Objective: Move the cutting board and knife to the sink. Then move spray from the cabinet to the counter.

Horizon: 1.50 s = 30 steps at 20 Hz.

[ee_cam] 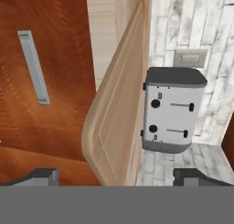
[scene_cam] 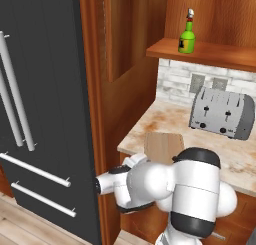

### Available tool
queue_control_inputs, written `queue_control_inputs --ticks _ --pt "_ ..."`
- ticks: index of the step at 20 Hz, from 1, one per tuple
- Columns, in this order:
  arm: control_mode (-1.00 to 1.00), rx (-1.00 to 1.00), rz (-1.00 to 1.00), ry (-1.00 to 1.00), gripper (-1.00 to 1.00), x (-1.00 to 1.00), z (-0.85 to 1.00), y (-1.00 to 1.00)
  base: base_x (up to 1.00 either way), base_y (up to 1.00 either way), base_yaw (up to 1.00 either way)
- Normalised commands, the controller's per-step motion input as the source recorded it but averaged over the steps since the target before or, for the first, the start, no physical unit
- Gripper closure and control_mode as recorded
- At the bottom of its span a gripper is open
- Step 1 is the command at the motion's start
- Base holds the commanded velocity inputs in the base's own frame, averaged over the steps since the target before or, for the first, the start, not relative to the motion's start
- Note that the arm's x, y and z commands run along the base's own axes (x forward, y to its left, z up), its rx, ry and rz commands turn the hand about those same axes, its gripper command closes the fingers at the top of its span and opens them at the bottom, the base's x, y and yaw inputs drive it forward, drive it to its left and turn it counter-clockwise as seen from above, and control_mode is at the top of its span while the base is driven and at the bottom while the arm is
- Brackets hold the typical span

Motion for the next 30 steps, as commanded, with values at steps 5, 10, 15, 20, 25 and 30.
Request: queue_control_inputs --ticks 5,10,15,20,25,30 --pt "-1.0 0.0 0.0 0.0 -1.0 0.17 -0.11 -0.04 0.0 0.0 0.0" --pt "-1.0 0.0 0.0 0.0 -1.0 0.26 -0.15 -0.02 0.0 0.0 0.0" --pt "-1.0 0.0 0.0 0.0 -1.0 0.26 -0.2 0.0 0.0 0.0 0.0" --pt "-1.0 0.0 0.0 0.0 -1.0 0.09 -0.21 0.0 0.0 0.0 0.0" --pt "-1.0 0.0 0.0 -0.01 1.0 0.04 -0.05 0.0 0.0 0.0 0.0" --pt "-1.0 0.0 0.0 -0.06 1.0 0.0 0.04 -0.03 0.0 0.0 0.0"
